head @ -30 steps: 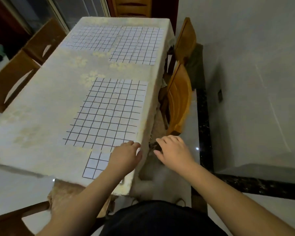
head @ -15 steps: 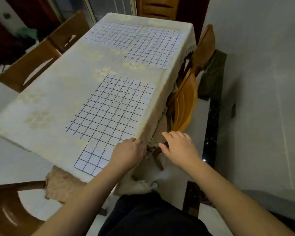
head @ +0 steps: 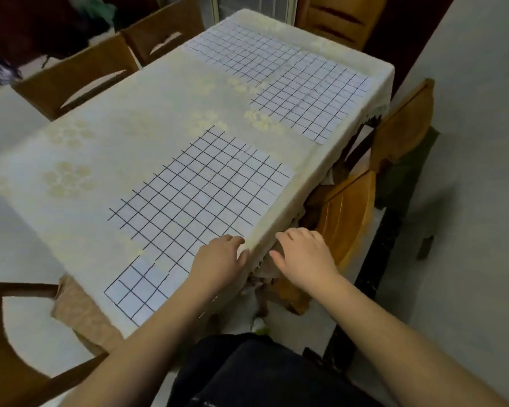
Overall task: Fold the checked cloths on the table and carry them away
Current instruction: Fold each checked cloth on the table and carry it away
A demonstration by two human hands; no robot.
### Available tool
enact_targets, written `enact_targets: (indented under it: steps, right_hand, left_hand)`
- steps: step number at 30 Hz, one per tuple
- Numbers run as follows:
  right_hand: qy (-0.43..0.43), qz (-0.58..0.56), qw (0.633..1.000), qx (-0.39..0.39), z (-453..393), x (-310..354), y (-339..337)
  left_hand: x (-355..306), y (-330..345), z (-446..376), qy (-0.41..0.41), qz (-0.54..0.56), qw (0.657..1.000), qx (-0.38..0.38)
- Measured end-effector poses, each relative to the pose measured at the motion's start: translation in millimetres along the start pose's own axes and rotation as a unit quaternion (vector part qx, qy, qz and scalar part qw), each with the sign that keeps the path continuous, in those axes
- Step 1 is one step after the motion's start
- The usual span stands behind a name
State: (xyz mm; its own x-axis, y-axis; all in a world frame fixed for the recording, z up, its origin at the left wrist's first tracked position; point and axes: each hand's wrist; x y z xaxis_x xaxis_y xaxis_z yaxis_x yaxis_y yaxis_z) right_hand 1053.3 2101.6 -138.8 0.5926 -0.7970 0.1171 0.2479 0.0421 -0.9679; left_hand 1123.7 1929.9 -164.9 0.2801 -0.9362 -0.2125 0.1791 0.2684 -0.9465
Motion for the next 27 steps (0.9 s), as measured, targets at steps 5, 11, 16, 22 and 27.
enact_targets:
  steps: [5, 11, 16, 22, 27]
  right_hand:
    - [-0.039, 0.002, 0.999, 0.005, -31.5, -8.3, -10.3]
    - [-0.116, 0.029, 0.992, 0.040, -75.1, 0.8, -14.3]
    - [-0.184, 0.038, 0.981, 0.052, -110.0, 2.7, -15.5]
    - [-0.294, 0.044, 0.953, 0.054, -153.8, -7.6, -10.3]
    - [-0.367, 0.043, 0.926, 0.076, -184.1, -16.5, -5.0]
  left_hand:
    - [7.6, -2.1, -21.8, -0.029, 0.011, 1.000, -0.002]
    - [32.7, 1.4, -26.6, -0.074, 0.053, 0.995, -0.029]
    - [33.6, 3.9, -24.8, -0.130, 0.079, 0.987, -0.059]
    - [26.4, 9.4, -40.8, -0.216, 0.076, 0.972, -0.057]
    - [21.0, 4.1, -52.9, -0.284, 0.086, 0.951, -0.085]
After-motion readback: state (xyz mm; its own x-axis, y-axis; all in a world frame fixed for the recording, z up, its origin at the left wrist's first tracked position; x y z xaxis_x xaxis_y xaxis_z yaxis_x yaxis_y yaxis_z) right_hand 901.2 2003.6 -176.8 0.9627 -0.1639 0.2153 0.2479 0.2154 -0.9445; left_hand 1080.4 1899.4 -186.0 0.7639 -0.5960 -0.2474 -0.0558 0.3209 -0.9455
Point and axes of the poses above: each hand's wrist, its own z-axis away from the middle knuckle, its own y-axis out of the palm, x = y × z, and after that the axes turned 2 degrees about -x, right-handed
